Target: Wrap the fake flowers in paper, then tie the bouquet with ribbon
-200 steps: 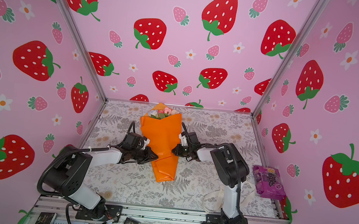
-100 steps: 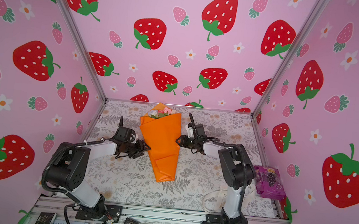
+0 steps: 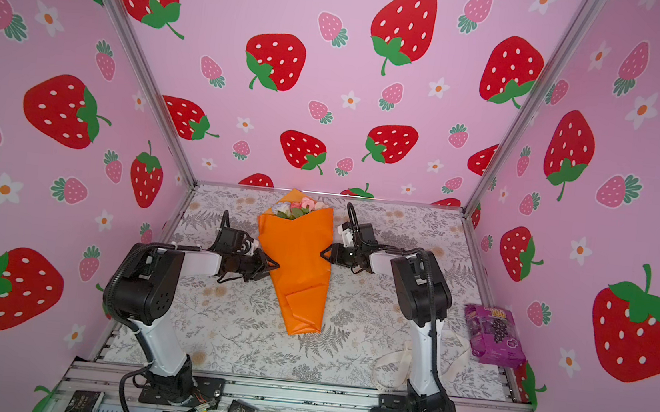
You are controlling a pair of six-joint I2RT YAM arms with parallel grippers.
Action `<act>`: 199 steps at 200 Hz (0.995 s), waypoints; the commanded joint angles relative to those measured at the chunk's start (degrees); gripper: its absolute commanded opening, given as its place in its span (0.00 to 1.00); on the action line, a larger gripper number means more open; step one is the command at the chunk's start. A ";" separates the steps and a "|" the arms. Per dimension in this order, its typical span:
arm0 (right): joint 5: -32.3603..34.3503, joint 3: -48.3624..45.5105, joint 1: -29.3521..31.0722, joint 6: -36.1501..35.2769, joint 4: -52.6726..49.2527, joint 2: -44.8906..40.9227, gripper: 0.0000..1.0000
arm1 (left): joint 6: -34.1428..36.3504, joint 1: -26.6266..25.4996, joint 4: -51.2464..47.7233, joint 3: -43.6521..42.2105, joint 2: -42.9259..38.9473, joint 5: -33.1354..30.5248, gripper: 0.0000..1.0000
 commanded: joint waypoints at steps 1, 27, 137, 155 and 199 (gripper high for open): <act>-3.09 1.50 -0.44 -0.02 0.76 3.58 0.51 | 0.42 0.17 1.11 3.52 3.87 1.83 0.22; -3.28 3.17 -1.19 1.92 2.84 5.23 0.41 | 0.56 0.10 0.88 7.48 7.37 2.69 0.13; 1.91 -3.29 -8.94 9.39 14.57 4.52 0.09 | -2.69 -6.63 -3.17 31.49 24.01 2.86 0.00; 1.57 -0.73 -9.92 9.87 13.81 6.51 0.09 | -3.28 -6.94 -4.35 36.55 27.05 2.69 0.00; 0.54 7.33 -11.51 8.90 10.25 10.38 0.08 | -2.69 -7.32 -9.18 47.76 32.57 1.47 0.00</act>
